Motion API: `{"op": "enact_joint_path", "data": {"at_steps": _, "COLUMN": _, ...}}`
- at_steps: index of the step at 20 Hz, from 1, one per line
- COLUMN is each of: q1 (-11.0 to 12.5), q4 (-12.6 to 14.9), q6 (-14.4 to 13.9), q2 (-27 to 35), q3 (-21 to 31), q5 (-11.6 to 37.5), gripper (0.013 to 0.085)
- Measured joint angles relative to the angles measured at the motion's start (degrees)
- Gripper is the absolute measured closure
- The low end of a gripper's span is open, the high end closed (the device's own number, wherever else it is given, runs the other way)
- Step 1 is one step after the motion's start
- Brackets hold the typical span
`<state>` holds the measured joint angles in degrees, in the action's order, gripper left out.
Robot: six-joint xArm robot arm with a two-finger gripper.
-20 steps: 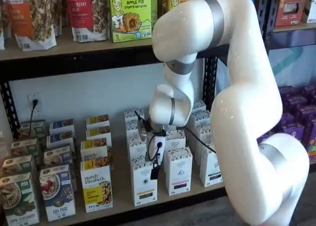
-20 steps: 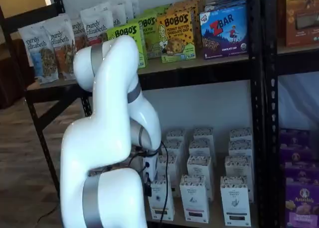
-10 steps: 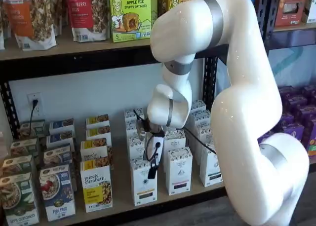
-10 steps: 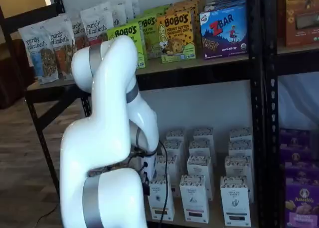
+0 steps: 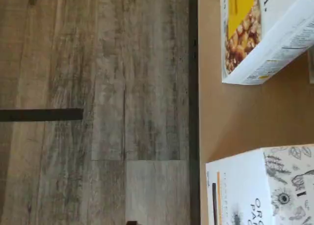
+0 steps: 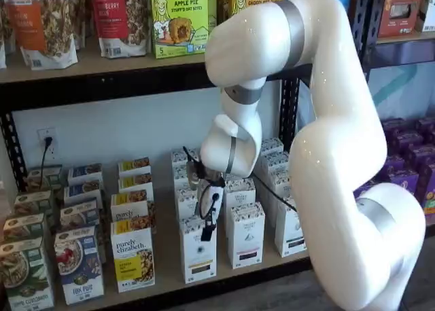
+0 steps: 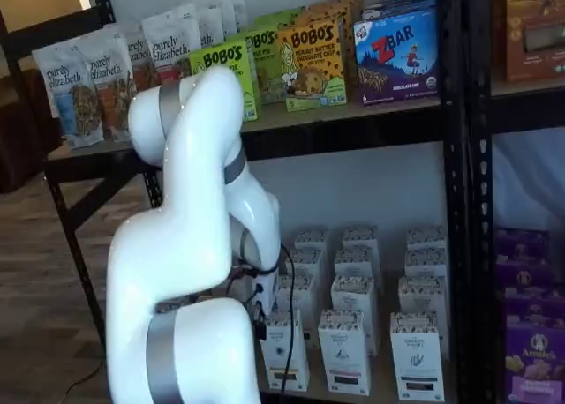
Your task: Pick up the white box with a yellow strip in the middle, on the bottom shelf, the fourth box from the left
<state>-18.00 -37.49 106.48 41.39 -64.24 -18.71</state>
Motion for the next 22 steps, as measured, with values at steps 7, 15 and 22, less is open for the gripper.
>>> {"op": "enact_joint_path", "data": {"at_steps": 7, "q1": 0.9, "q4": -0.5, "q6": 1.1, "q2": 3.6, "q3": -4.6, "q5": -0.6, "gripper": 0.0130}}
{"op": "enact_joint_path", "data": {"at_steps": 15, "q1": 2.3, "q4": 0.6, "q6": 1.1, "q2": 7.9, "q3": -10.3, "q5": -1.8, "gripper": 0.0130}}
{"op": "enact_joint_path", "data": {"at_steps": 22, "q1": 3.2, "q4": 3.8, "q6": -1.2, "q2": 11.2, "q3": -14.6, "q5": -3.1, "gripper": 0.0130}}
